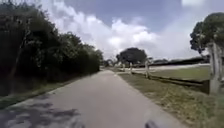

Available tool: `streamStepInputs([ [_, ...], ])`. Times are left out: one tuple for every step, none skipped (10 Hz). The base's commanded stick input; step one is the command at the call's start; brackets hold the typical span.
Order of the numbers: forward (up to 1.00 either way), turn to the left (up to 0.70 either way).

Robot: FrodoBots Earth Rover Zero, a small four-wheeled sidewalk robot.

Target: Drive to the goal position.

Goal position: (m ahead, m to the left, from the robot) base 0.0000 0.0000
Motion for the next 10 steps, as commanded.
streamStepInputs([
  [0.85, 0.00],
  [0.85, 0.00],
  [0.85, 0.00],
  [0.85, 0.00],
  [0.85, 0.00],
  [0.85, 0.00],
  [0.85, 0.00],
  [0.85, 0.00],
  [0.85, 0.00],
  [0.85, 0.00],
])
